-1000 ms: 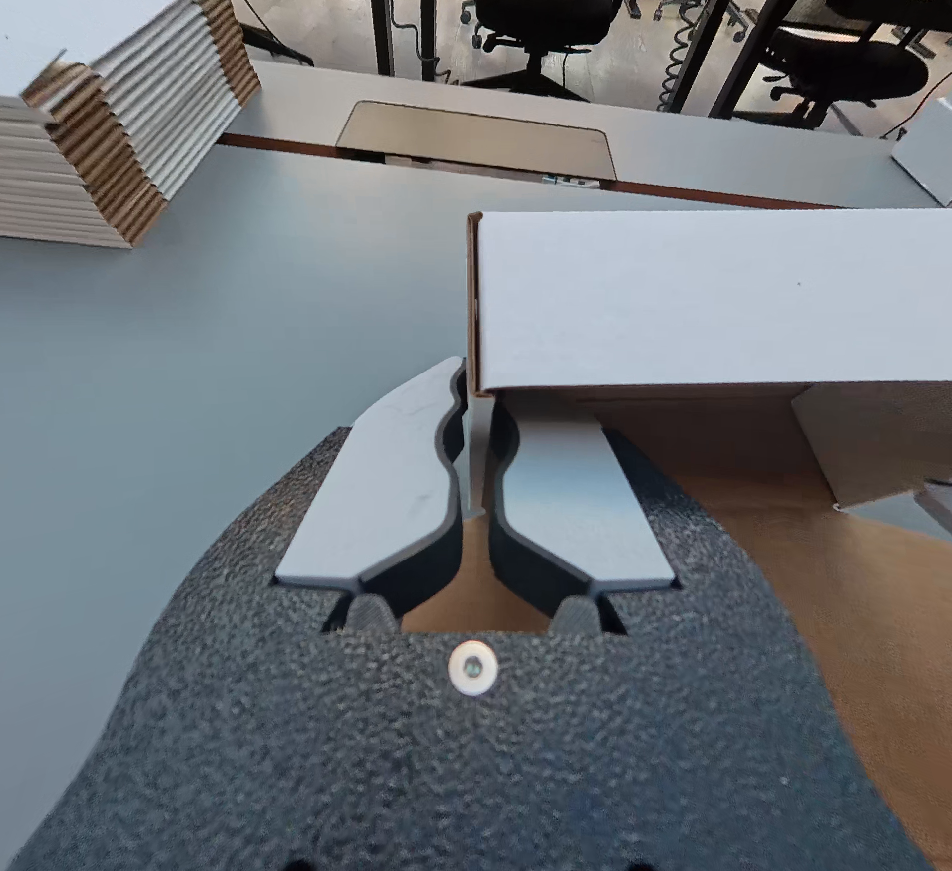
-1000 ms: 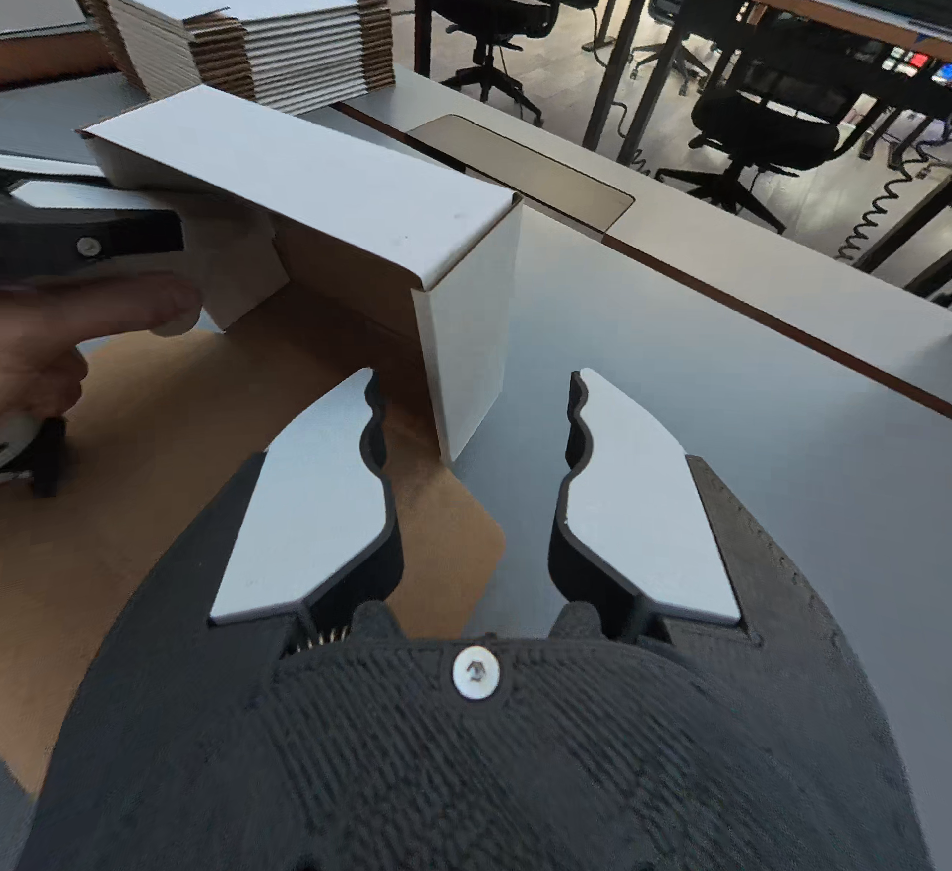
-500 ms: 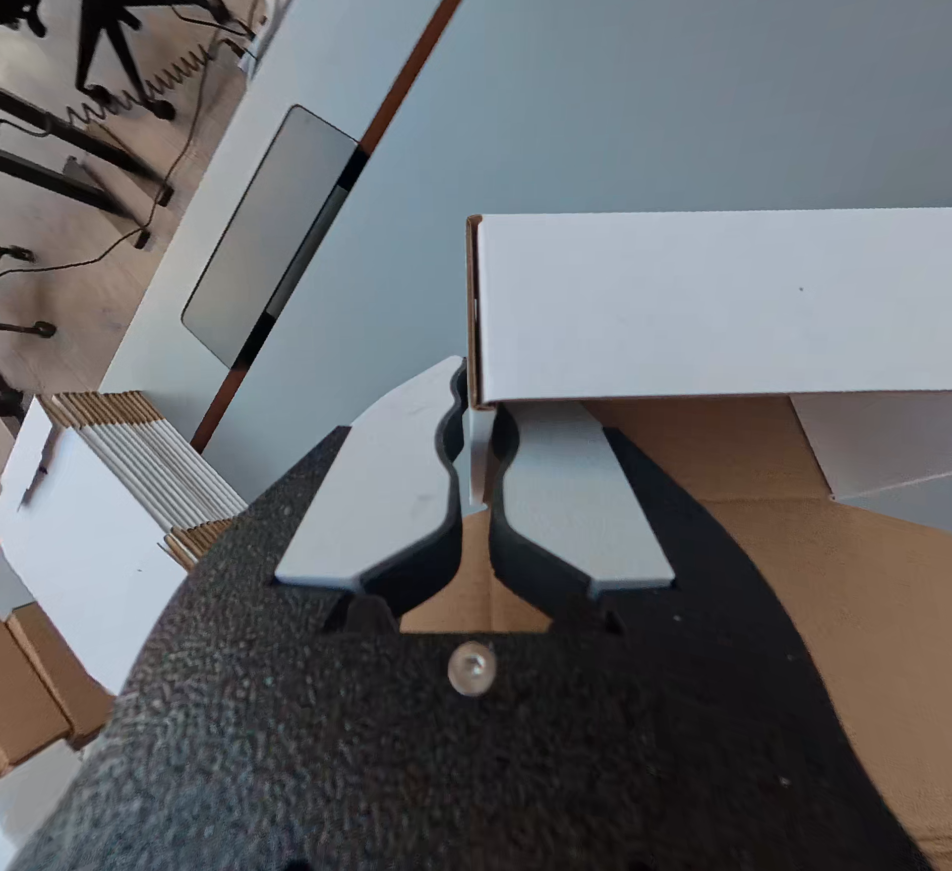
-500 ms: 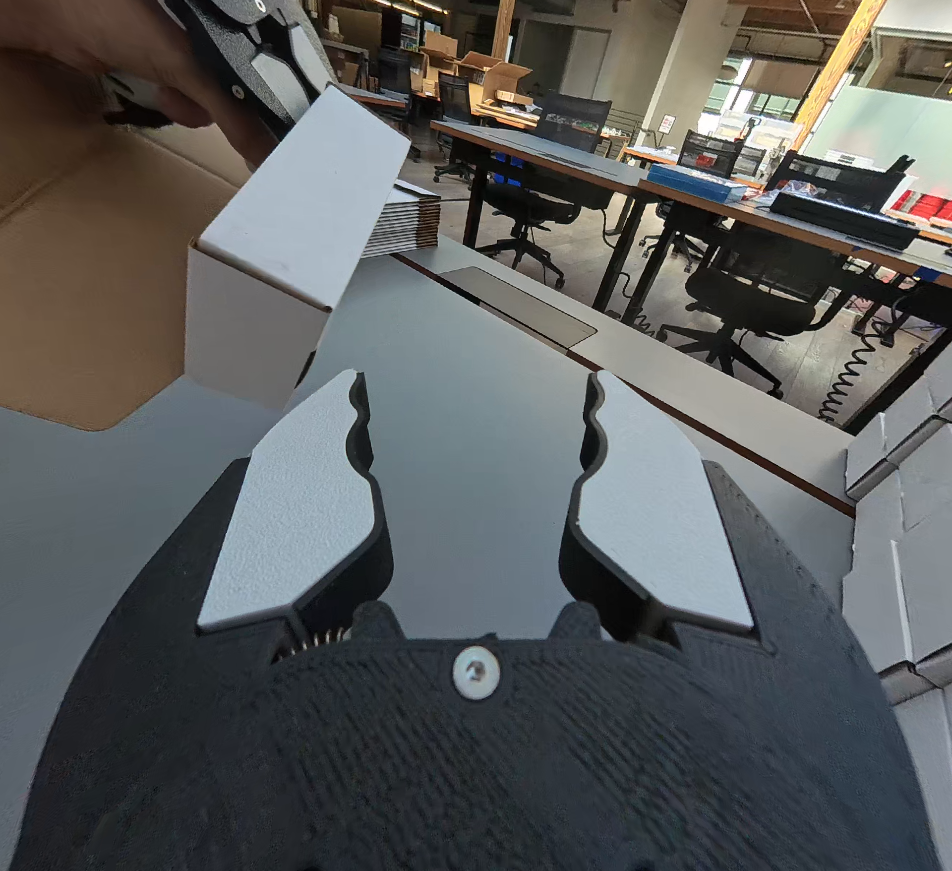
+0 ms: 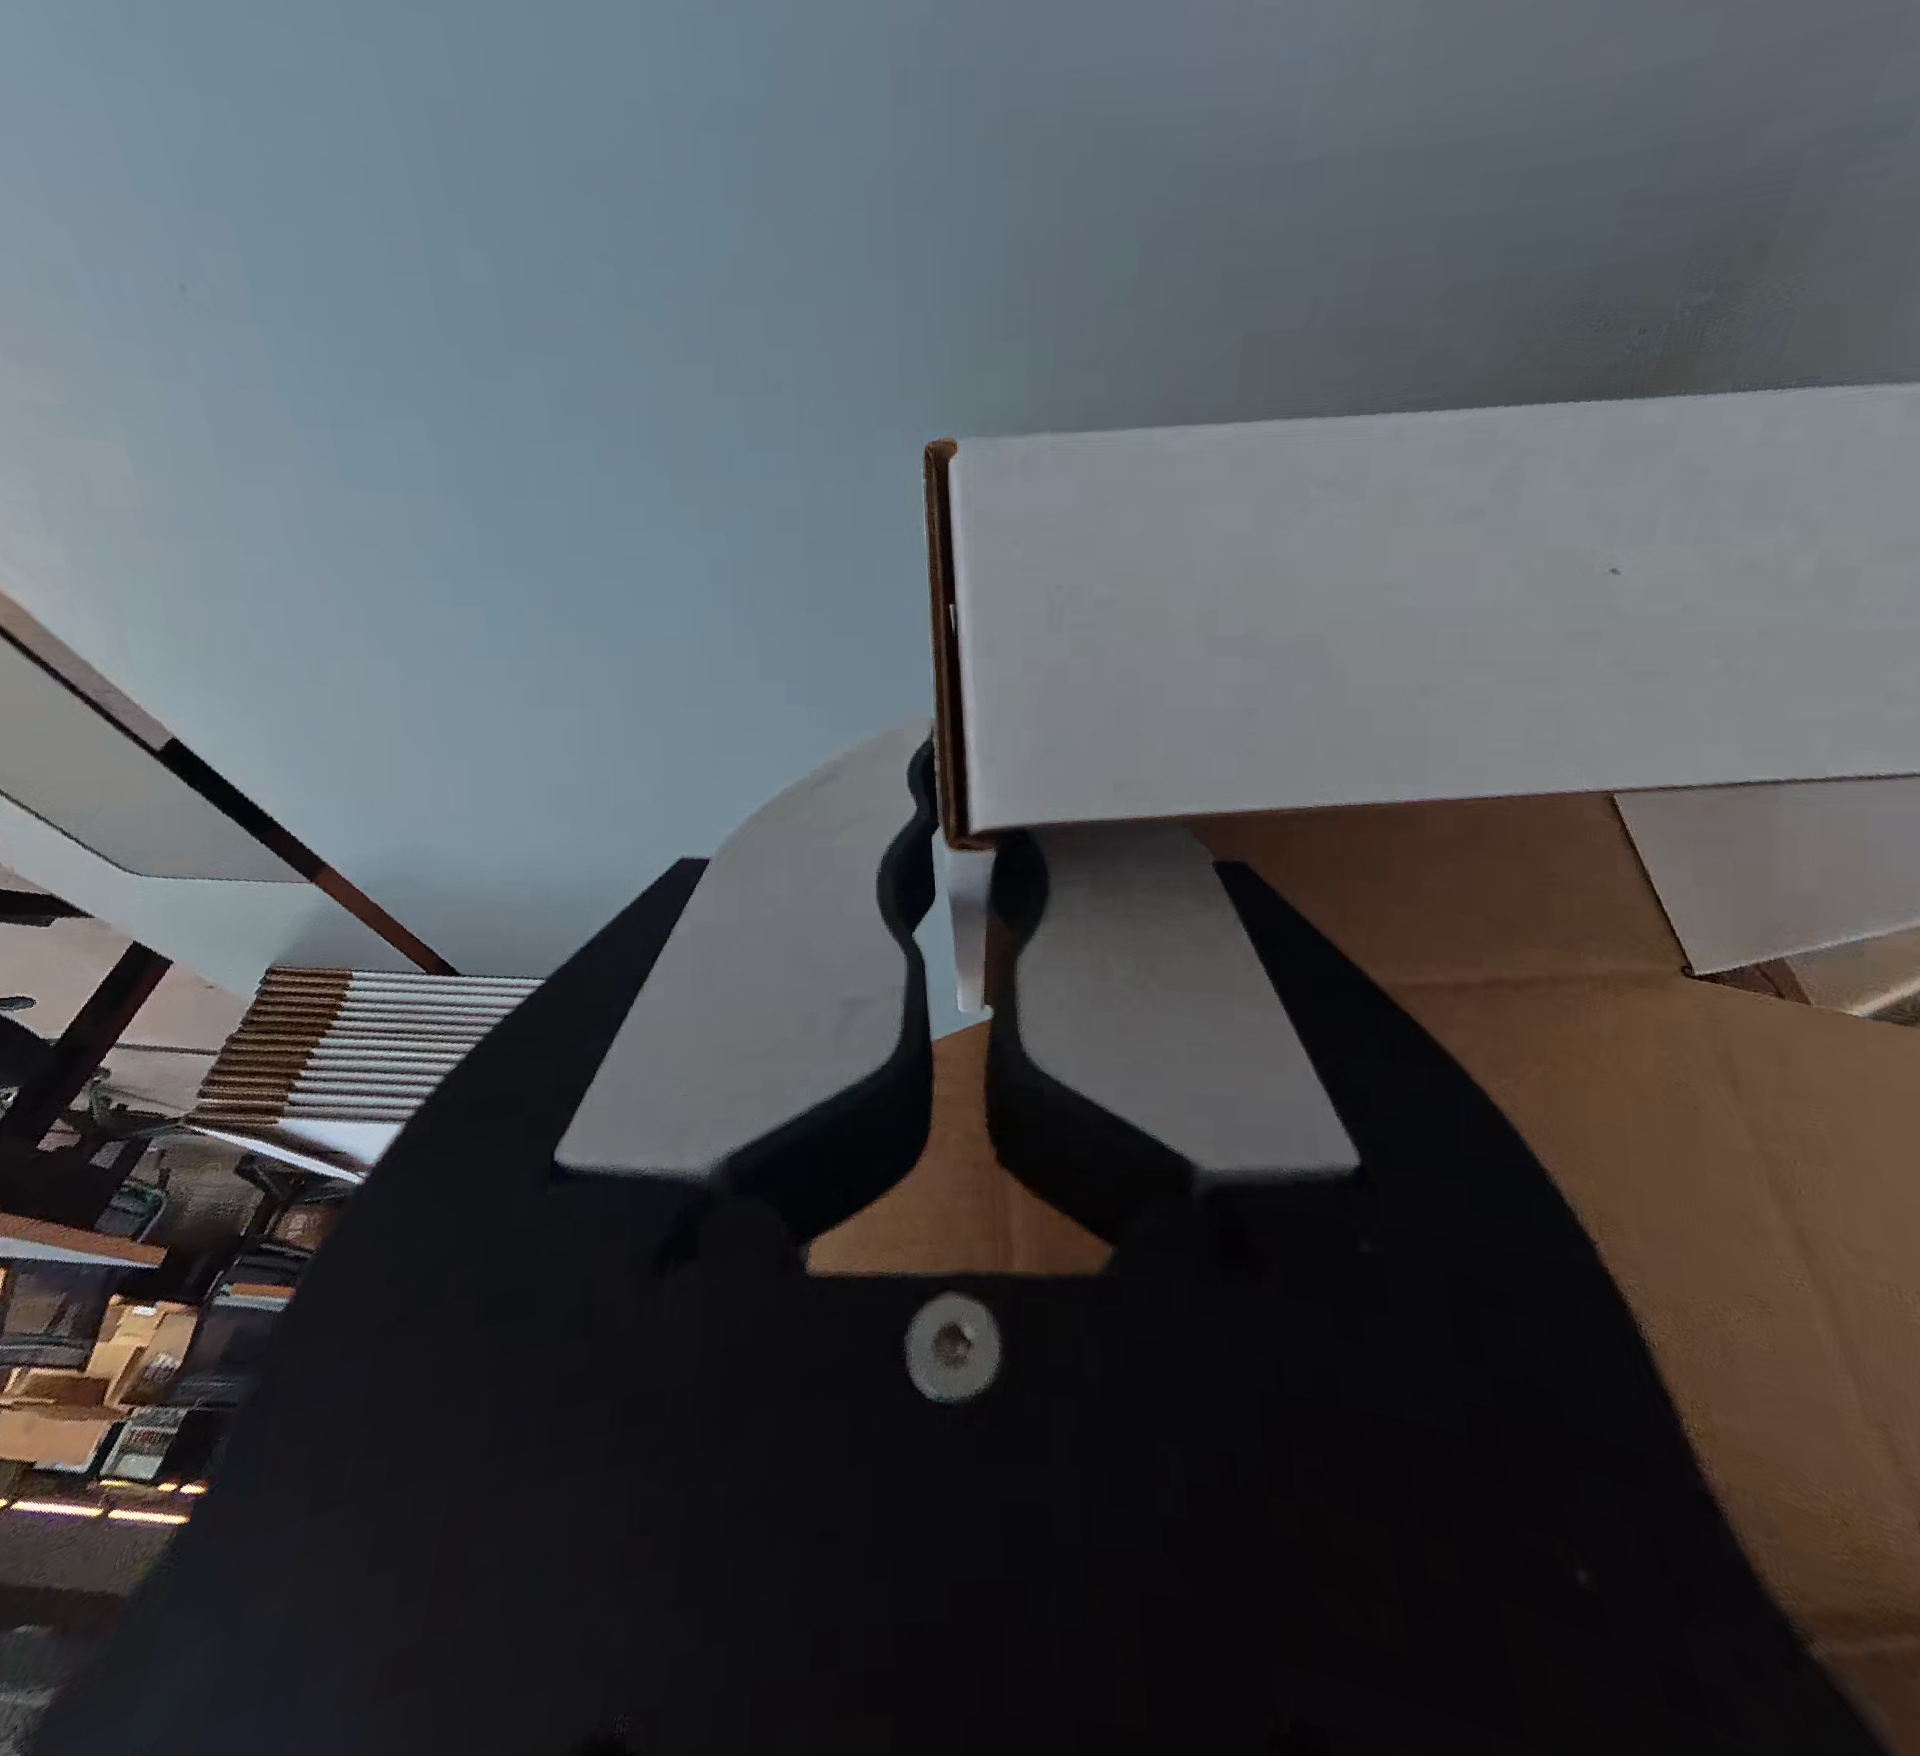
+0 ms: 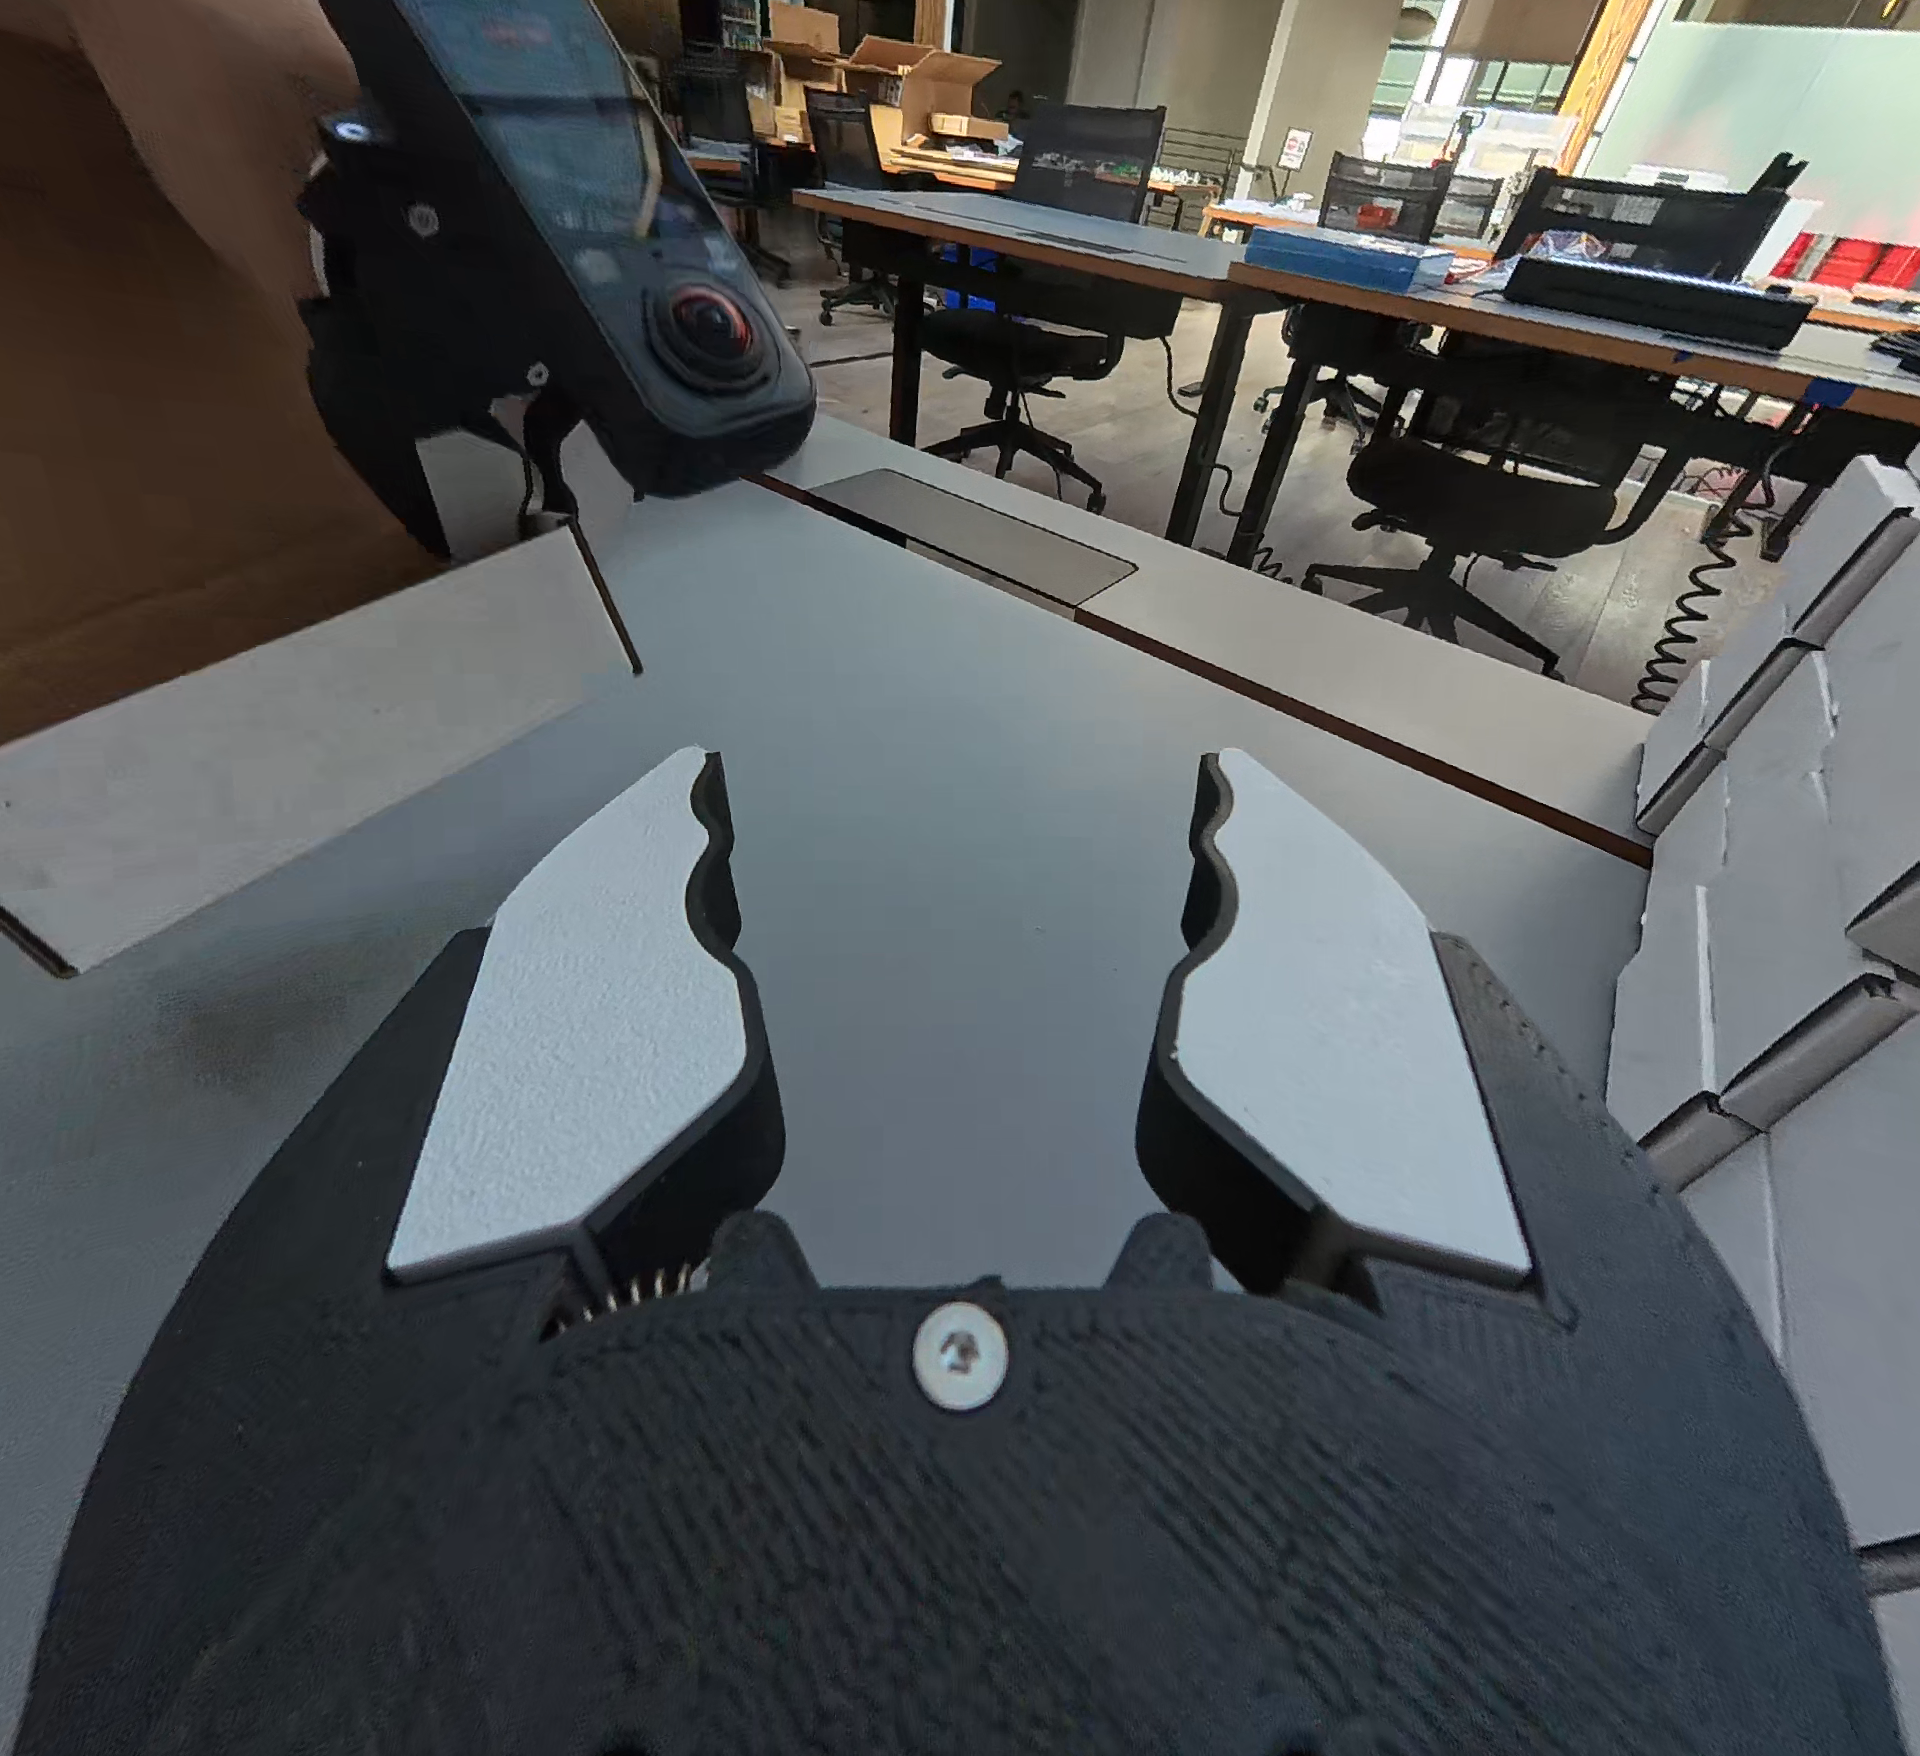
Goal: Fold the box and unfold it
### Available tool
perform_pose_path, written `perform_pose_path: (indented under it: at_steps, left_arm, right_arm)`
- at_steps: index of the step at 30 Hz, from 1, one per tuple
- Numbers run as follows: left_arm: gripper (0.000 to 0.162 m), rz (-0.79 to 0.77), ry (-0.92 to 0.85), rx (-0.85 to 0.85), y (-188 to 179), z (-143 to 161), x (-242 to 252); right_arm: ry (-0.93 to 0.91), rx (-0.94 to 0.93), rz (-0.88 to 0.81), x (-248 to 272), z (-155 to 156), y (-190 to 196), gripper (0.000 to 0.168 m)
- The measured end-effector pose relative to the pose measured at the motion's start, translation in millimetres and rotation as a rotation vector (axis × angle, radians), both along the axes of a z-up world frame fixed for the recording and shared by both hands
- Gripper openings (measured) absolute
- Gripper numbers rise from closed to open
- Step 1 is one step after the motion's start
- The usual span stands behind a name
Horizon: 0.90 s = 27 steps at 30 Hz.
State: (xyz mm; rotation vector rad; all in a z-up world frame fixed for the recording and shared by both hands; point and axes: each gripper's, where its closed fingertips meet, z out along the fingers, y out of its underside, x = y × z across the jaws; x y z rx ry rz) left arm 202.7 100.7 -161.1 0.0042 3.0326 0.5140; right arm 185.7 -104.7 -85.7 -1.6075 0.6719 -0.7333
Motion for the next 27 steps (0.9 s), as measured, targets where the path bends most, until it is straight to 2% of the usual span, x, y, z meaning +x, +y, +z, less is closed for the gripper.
perform_pose_path:
  at_steps: [5,9,15,17,21,23,27]
  left_arm:
    - [0.005,-0.011,0.104,0.180,1,-36,-10]
    - [0.005,0.006,0.152,0.262,6,-54,-15]
    - [0.005,0.004,0.126,0.324,9,-66,-21]
    - [0.009,0.023,0.113,0.300,6,-69,-24]
    - [0.045,0.010,0.015,0.228,-5,-54,-16]
    - [0.057,-0.003,-0.045,0.110,-23,-39,-11]
    - [0.060,-0.025,-0.153,-0.222,-64,4,-4]
  right_arm:
    - [0.131,0.053,0.010,6,-20,-11,0.084]
    - [0.188,-0.006,-0.002,10,-38,-14,0.089]
    - [0.241,-0.018,0.007,10,-46,-15,0.094]
    - [0.247,-0.010,0.026,6,-42,-12,0.094]
    - [0.269,-0.045,0.096,-9,-36,-1,0.094]
    - [0.271,-0.067,0.144,-18,-32,8,0.094]
    - [0.253,-0.081,0.266,-37,-19,35,0.092]
